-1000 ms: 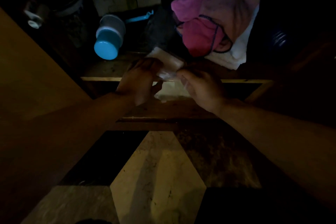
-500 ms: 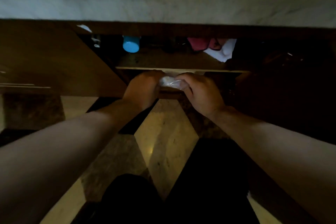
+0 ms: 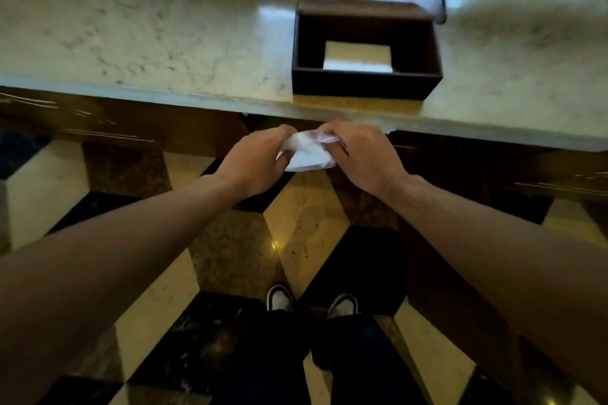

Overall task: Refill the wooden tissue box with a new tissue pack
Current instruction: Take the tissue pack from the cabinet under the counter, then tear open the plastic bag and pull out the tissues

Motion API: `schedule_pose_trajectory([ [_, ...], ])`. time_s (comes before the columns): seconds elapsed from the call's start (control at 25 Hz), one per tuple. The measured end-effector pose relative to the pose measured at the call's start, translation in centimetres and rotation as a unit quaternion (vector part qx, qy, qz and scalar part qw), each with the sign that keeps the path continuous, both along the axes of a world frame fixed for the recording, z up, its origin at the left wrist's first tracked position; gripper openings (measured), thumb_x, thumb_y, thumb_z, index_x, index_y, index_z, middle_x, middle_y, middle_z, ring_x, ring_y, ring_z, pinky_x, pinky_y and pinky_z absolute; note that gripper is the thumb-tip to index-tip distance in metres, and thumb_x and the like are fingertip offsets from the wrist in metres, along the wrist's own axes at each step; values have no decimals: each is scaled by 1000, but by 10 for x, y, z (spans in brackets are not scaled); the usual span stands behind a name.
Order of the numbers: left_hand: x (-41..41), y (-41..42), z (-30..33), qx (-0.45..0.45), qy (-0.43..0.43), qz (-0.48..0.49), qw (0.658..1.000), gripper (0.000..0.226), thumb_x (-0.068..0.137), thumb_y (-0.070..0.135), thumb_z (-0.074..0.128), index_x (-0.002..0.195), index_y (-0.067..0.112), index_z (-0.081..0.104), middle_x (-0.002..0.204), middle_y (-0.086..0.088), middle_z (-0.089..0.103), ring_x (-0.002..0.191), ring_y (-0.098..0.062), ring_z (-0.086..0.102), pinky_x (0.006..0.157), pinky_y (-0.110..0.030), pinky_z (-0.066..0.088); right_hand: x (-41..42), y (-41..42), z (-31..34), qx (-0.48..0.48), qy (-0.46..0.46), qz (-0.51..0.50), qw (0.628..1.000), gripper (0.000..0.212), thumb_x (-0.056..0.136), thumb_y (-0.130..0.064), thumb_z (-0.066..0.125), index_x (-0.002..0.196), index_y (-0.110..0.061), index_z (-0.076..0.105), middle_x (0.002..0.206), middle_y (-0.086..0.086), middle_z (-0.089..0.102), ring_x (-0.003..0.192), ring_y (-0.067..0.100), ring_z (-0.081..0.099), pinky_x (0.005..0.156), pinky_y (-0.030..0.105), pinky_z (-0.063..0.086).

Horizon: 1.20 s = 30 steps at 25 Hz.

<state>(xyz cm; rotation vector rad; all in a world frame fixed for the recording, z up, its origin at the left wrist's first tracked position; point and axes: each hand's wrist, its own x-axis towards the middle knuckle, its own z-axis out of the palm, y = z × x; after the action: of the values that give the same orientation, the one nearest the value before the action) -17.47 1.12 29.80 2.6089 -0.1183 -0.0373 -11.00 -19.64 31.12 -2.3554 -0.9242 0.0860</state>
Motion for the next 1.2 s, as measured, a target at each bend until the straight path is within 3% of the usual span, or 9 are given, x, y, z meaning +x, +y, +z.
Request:
schedule_pose_trajectory([
  [0.12,-4,14,44,-32,19,21,999,30,96,25,58,123,12,56,111,-12,70,95,-29,64,74,-30,40,-3,13,52,4,13,11,1000,24,103,-23,53,118,-12,68,106,5,75,87,15,66,76,24,47],
  [0.28,-4,30,100,-89,58,81,991,23,95,30,55,104,11,60,95,-6,64,84,-24,59,64,-30,38,-4,40,107,7,23,2,1000,28,103,-31,54,114,-10,70,98,8,76,81,22,69,74,36,55],
  [0.48,-4,63,140,-100,33,57,993,20,95,28,59,83,12,57,77,-4,59,74,-28,57,60,-34,38,2,66,144,12,17,-4,1000,31,101,-35,57,103,-9,72,85,6,74,72,19,65,70,38,53],
  [0.72,18,88,157,-104,43,40,993,26,95,27,61,86,3,66,79,-11,66,73,-26,57,67,-38,42,28,86,148,12,32,4,999,27,100,-32,60,86,-10,69,70,1,65,62,17,59,62,35,45],
  [0.84,45,91,147,-106,63,70,990,25,94,25,61,84,2,65,80,-14,66,73,-27,56,65,-36,38,53,92,143,39,66,-11,997,26,99,-27,62,73,-23,61,60,-11,56,54,0,55,54,16,36],
  [0.88,56,92,143,-102,69,84,989,23,93,25,60,84,3,64,80,-14,67,74,-27,57,64,-35,39,65,93,140,46,83,-18,995,25,98,-26,63,74,-21,62,61,-11,58,53,-1,55,54,15,36],
  [1.0,85,94,137,-100,85,123,984,18,91,20,59,74,15,60,73,-3,62,73,-26,56,61,-32,38,93,101,133,92,136,-13,986,22,97,-24,64,83,-10,71,69,-6,70,54,2,60,56,21,44],
  [1.08,105,92,137,-100,93,152,979,24,91,17,58,68,22,53,69,2,57,72,-23,52,57,-29,34,114,104,130,148,197,-9,969,19,97,-22,65,83,-10,71,70,-2,75,53,2,66,53,16,48],
  [1.2,126,89,132,-108,115,216,964,27,90,15,56,65,23,52,71,-1,57,75,-24,53,57,-30,33,137,106,127,158,232,15,960,18,97,-24,65,82,-18,72,65,-9,75,52,2,67,48,20,51],
])
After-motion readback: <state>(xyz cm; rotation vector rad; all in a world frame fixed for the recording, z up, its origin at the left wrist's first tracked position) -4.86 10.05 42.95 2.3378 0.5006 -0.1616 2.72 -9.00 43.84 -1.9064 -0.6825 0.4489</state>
